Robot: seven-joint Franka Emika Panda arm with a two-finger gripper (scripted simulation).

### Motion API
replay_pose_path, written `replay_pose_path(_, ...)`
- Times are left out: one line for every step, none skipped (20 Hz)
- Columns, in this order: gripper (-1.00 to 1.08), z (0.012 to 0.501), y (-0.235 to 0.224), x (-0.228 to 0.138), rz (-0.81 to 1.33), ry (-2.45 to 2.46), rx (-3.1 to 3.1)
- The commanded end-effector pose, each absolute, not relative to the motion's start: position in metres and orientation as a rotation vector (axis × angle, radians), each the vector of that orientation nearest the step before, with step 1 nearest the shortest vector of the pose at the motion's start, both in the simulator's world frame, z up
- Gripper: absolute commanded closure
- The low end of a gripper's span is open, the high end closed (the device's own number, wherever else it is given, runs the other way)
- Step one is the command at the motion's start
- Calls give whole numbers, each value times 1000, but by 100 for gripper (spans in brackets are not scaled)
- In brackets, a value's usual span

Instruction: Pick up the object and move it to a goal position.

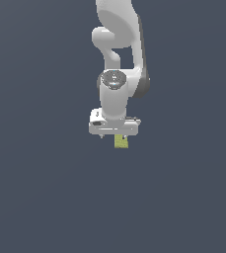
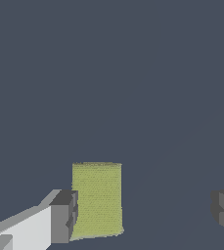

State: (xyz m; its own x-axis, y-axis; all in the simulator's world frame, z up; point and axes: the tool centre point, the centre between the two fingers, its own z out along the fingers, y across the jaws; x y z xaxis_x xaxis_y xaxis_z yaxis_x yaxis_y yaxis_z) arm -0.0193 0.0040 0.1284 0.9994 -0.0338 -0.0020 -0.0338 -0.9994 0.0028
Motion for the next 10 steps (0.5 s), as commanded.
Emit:
replay_pose_path(-92,113,14,-31,-3,-43,3139)
replay_pose_path(-92,107,18,-36,-3,-39,3139)
replay_pose_path(-92,101,22,-41,-2,-35,3139)
replay_pose_path(-92,95,25,-46,-2,-32,3139)
replay_pose_path(-92,90,29,-51,-2,-28,3139)
replay_pose_path(-92,85,31,-55,-1,-25,3140)
replay_pose_path(-92,81,34,-60,-1,-22,3140)
replay_pose_path(-92,77,37,-64,-1,-19,3140)
replay_pose_path(-92,74,39,-67,-1,-17,3140)
replay_pose_path(-92,71,41,-70,-1,-15,3141)
